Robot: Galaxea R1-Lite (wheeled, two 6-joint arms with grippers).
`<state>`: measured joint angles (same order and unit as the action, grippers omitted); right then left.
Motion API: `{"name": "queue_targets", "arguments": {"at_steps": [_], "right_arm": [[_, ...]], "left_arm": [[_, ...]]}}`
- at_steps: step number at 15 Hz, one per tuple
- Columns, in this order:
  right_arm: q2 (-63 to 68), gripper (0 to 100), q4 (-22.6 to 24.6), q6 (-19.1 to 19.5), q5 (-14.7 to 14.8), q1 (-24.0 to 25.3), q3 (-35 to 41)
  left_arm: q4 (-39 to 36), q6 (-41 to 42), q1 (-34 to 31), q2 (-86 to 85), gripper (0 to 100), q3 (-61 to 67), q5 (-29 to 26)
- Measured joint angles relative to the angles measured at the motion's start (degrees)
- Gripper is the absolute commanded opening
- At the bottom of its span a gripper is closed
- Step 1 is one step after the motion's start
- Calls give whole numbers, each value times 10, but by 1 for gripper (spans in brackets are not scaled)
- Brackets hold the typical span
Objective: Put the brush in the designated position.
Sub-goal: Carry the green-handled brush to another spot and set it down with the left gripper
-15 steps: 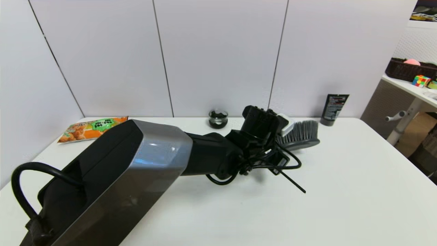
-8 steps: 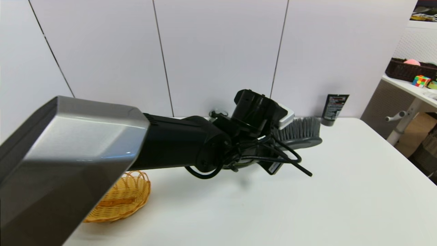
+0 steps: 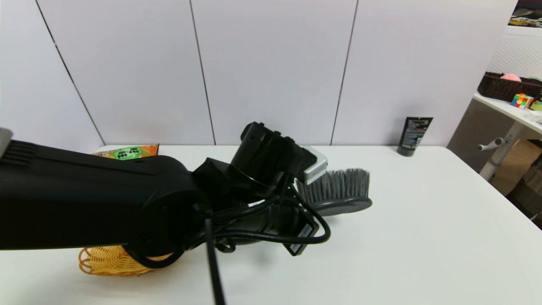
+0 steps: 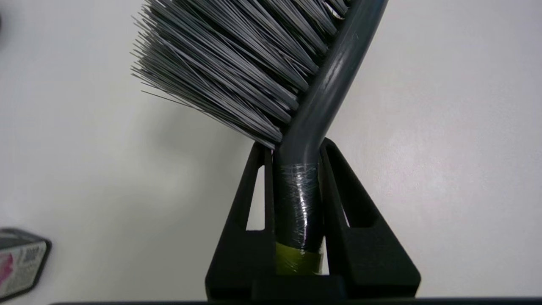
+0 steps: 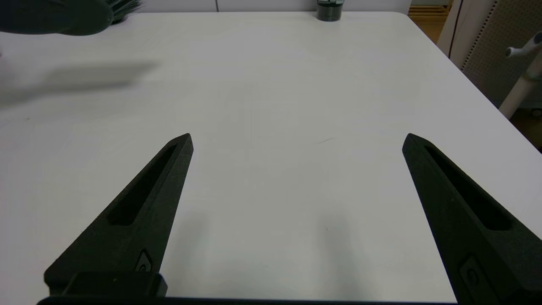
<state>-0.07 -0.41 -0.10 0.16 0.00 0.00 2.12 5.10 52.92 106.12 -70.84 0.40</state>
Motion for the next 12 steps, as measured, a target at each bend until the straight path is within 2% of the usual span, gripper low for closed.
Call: {"name": "queue_targets", "arguments": {"at_steps": [5, 9, 12], "right_arm": [[0, 100, 0, 0, 0, 0, 0], [0, 100, 0, 0, 0, 0, 0], [0, 100, 0, 0, 0, 0, 0]], "left_arm": [[-28, -137, 9, -55, 0, 83, 103], [-35, -272, 47, -72, 0, 136, 166], [-56, -327, 67, -82, 0, 181, 194]]}}
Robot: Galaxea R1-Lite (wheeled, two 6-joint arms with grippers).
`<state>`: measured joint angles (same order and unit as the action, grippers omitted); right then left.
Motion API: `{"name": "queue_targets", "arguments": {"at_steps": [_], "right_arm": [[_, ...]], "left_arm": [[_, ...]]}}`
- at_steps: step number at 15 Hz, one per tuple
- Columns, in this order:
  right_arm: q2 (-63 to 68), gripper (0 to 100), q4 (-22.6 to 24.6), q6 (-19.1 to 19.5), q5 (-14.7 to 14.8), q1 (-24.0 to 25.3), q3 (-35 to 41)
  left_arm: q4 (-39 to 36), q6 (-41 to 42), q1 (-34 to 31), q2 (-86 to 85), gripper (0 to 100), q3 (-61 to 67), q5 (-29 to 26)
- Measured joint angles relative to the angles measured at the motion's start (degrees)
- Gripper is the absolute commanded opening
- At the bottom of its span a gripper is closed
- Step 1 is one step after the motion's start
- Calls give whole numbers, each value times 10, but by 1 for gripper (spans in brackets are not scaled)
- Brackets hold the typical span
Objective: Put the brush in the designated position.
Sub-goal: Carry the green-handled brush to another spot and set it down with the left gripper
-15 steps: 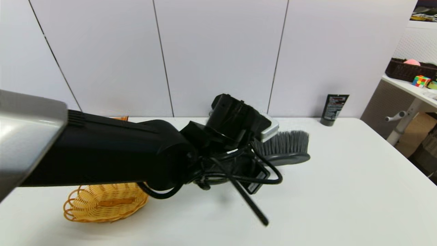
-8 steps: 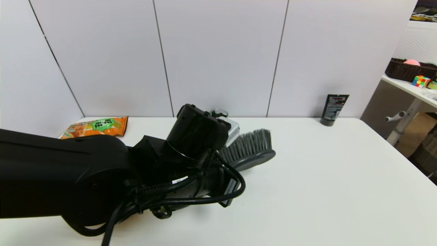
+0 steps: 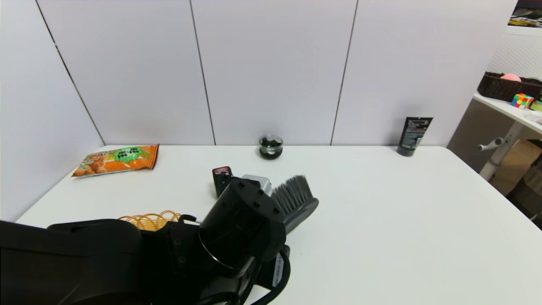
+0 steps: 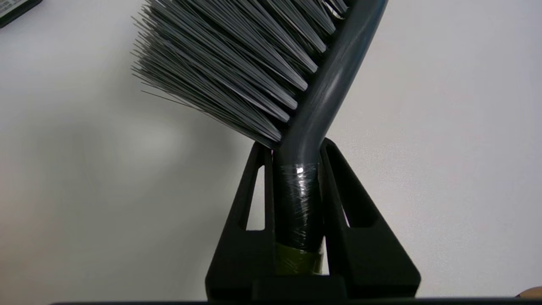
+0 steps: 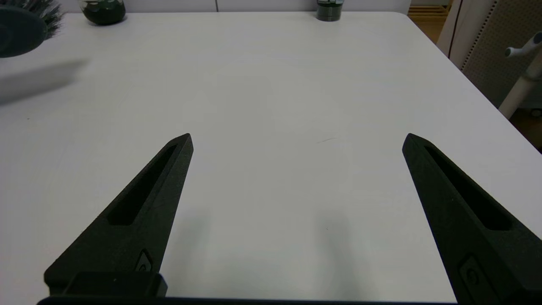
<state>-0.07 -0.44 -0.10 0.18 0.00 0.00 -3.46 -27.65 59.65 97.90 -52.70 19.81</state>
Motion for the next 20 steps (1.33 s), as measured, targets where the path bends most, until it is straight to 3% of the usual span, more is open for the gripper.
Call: {"name": "queue_targets", "arguments": {"at_steps": [6, 20], "right_arm": [[0, 100, 0, 0, 0, 0, 0], [0, 100, 0, 0, 0, 0, 0]], "left_arm": [[-115, -13, -19, -14, 0, 90, 22], [-117, -8, -75, -21, 0, 129, 17]]}}
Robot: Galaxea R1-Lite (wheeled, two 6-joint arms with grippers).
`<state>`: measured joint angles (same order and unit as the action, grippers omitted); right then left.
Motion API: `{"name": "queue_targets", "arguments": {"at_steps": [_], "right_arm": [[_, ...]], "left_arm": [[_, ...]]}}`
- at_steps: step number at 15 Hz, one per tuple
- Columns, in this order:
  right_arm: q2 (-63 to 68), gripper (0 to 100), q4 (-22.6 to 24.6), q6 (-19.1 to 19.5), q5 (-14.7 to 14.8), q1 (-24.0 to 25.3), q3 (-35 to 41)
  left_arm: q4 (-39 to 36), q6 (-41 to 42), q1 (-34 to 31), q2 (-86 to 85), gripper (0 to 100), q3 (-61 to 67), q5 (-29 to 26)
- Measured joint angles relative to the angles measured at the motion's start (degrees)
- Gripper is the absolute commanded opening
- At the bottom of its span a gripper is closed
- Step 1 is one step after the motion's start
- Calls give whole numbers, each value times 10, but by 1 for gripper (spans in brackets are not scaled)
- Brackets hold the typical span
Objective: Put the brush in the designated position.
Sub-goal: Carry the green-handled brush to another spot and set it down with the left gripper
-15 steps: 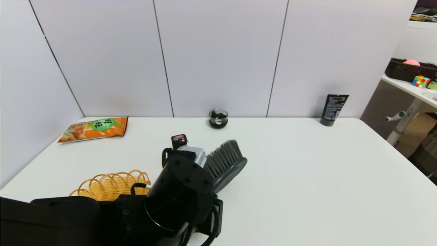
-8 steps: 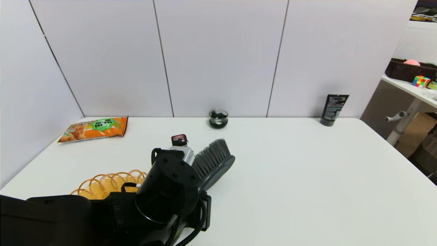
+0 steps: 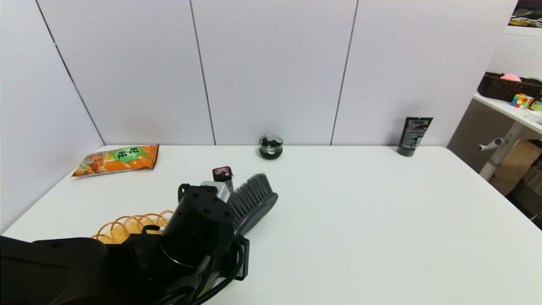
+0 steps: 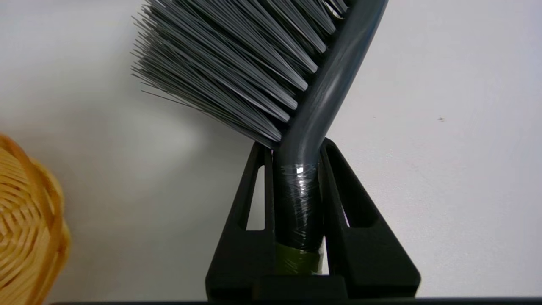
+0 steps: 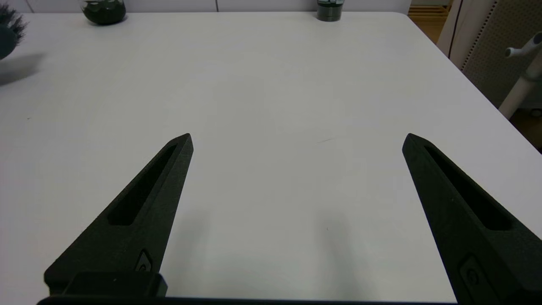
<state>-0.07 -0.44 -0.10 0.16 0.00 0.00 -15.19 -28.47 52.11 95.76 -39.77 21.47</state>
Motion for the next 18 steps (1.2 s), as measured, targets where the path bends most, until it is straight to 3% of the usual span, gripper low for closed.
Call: {"name": "queue_targets", "arguments": {"at_steps": [11, 12, 18], "right_arm": [[0, 100, 0, 0, 0, 0, 0], [0, 100, 0, 0, 0, 0, 0], [0, 100, 0, 0, 0, 0, 0]], "left_arm": [[0, 2, -37, 47, 0, -1, -4], [-1, 2, -38, 51, 100, -2, -4], [-25, 7, -39, 56, 100, -7, -4]]}}
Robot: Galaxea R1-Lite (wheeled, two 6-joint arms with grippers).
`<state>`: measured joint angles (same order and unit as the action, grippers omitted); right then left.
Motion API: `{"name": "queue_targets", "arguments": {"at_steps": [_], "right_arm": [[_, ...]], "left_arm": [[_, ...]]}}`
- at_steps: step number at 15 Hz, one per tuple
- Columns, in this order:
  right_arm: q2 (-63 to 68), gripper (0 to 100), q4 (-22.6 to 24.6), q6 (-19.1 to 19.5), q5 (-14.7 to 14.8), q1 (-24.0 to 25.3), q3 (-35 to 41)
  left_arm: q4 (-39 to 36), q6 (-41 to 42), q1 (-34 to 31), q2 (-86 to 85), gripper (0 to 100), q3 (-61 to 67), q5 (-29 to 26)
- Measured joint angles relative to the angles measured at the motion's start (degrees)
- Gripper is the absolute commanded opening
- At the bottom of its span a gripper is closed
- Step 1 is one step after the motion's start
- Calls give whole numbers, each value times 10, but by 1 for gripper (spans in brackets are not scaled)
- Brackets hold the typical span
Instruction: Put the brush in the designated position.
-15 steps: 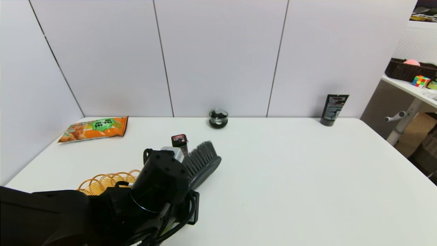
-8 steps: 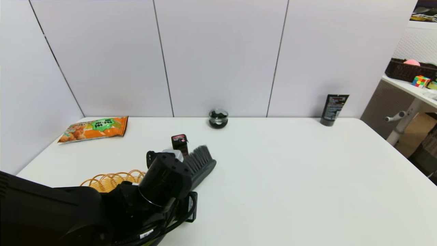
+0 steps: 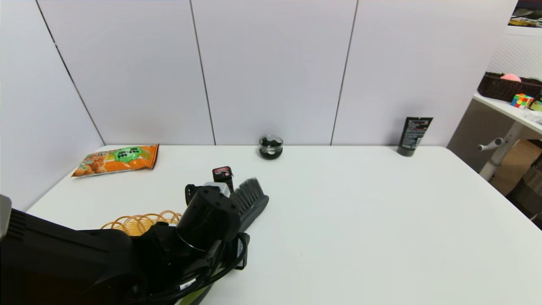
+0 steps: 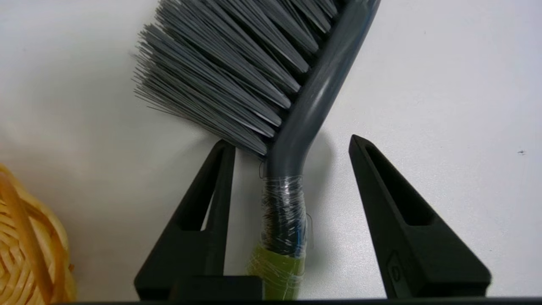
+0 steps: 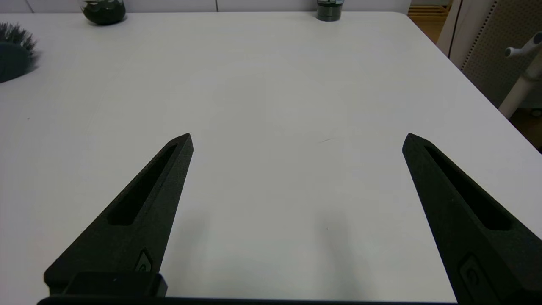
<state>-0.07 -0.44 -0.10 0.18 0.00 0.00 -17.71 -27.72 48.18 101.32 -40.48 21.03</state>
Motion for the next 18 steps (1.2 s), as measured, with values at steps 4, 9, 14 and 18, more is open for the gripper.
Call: {"name": "queue_targets", "arguments": {"at_steps": [4, 9, 14, 18], "right_arm": [[0, 100, 0, 0, 0, 0, 0], [0, 100, 0, 0, 0, 0, 0], [0, 100, 0, 0, 0, 0, 0], [0, 100, 0, 0, 0, 0, 0]], "left_arm": [[20, 68, -1, -28, 100, -20, -10], [196, 217, -49, -118, 100, -130, -149], [259, 404, -272, -258, 100, -154, -267], [141, 415, -401, -427, 100, -5, -277]]}}
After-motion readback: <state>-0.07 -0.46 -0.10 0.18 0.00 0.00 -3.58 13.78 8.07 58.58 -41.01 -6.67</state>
